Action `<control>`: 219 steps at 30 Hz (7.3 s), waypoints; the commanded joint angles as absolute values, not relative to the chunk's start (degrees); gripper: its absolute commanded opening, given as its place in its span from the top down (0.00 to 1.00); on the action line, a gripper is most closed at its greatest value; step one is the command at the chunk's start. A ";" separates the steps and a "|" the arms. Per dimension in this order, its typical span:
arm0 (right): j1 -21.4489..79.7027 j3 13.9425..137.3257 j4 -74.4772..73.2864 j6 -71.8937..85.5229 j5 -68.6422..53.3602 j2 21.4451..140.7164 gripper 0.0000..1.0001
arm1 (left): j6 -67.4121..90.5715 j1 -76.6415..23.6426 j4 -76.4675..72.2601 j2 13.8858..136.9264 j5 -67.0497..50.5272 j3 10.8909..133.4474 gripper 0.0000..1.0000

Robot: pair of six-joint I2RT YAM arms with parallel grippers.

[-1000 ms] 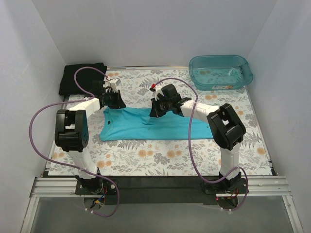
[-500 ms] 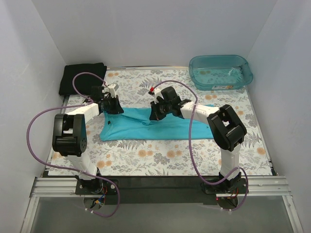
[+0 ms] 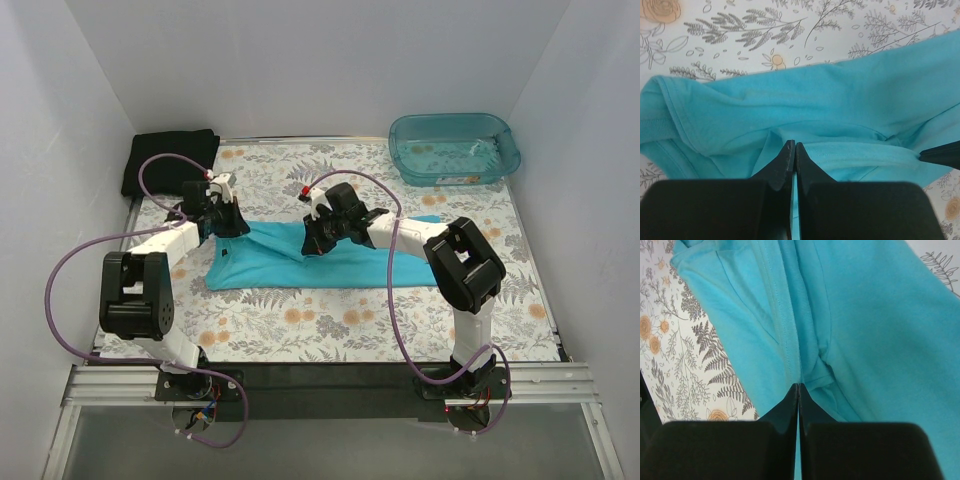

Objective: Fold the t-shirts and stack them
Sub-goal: Fold the tshirt

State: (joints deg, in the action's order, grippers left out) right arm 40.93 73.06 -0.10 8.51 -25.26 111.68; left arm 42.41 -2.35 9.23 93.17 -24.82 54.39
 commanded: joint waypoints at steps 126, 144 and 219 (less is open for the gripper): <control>54.05 61.50 -36.12 10.81 -19.94 99.48 0.66 | 68.04 -24.00 22.94 127.17 21.80 93.51 0.57; 59.85 86.40 -34.45 11.95 -16.09 114.18 0.66 | 55.55 -21.71 17.05 134.48 16.00 111.10 0.43; 42.80 46.85 -27.42 16.08 -3.08 91.14 0.99 | 106.08 -56.95 48.96 88.85 8.88 49.48 0.37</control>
